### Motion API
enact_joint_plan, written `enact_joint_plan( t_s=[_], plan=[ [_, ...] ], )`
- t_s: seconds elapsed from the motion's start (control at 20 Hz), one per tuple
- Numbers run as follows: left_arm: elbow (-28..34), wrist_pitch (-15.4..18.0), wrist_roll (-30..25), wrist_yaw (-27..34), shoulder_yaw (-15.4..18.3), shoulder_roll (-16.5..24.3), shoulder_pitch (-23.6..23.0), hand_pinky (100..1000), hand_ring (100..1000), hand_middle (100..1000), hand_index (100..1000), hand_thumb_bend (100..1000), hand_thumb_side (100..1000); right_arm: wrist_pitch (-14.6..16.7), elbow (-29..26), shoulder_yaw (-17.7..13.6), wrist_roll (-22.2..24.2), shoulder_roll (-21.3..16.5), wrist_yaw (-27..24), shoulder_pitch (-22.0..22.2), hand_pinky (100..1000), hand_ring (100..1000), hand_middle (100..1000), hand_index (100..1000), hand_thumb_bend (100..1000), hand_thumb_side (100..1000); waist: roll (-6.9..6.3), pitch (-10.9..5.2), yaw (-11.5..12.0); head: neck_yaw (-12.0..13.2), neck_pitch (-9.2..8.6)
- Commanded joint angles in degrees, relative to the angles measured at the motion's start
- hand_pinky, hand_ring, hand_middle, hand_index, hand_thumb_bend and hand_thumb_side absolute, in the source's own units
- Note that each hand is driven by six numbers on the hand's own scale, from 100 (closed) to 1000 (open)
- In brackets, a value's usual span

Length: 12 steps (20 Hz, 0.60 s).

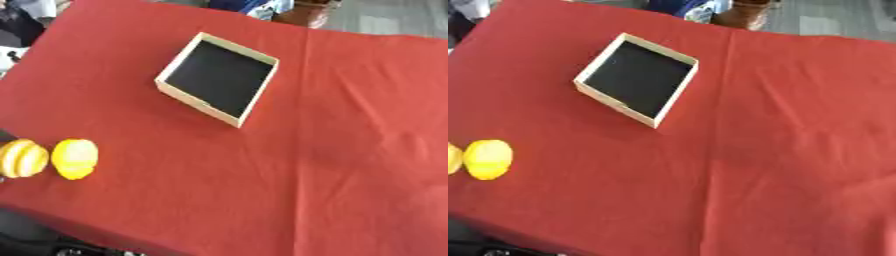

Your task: Pick up objects on the table and place them in the box.

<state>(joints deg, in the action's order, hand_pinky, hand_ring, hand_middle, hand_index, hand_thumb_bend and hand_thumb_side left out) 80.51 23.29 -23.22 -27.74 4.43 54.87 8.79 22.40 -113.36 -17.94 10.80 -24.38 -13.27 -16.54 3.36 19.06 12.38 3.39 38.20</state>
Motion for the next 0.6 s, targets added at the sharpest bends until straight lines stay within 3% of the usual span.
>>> enact_joint_plan(
  t_s=[0.05,0.15,0.2,0.3,0.45,0.6],
  plan=[
    [0.61,-0.46,2.58,-0.26,0.61,1.45,0.28,736,731,641,762,159,100,0.01,-1.23,-0.32,0.21,-0.77,-0.49,-0.35,903,999,777,893,100,555,-0.39,-0.74,0.1,0.11,0.07],
    [1.03,-0.78,5.02,-0.6,0.66,1.41,0.21,704,682,596,720,174,100,-0.08,-1.23,-0.28,0.32,-0.7,-0.52,-0.34,903,999,776,893,100,555,-0.44,-0.75,0.13,0.18,0.13],
    [1.22,-1.02,6.68,-0.95,0.85,1.45,0.28,657,580,512,638,210,100,-0.12,-1.23,-0.28,0.36,-0.67,-0.54,-0.32,903,999,776,892,100,555,-0.45,-0.76,0.14,0.18,0.17],
    [1.8,-1.99,11.8,-2.56,1.23,1.46,0.39,627,508,436,548,221,100,-0.15,-1.23,-0.29,0.4,-0.65,-0.61,-0.27,903,999,775,893,100,556,-0.43,-0.76,0.12,0.17,0.15],
    [3.53,-2.97,18.66,-4.28,1.37,1.2,0.52,623,497,443,553,213,100,-0.13,-1.23,-0.29,0.5,-0.65,-0.66,-0.21,903,999,775,893,100,555,-0.39,-0.74,0.05,0.05,0.13],
    [7.19,-2.88,21.01,-4.04,1.81,1.02,1.27,623,492,444,556,165,100,-0.06,-1.23,-0.35,0.51,-0.7,-0.69,-0.18,904,998,775,893,100,555,-0.42,-0.75,0.08,-0.12,0.15]
  ],
)
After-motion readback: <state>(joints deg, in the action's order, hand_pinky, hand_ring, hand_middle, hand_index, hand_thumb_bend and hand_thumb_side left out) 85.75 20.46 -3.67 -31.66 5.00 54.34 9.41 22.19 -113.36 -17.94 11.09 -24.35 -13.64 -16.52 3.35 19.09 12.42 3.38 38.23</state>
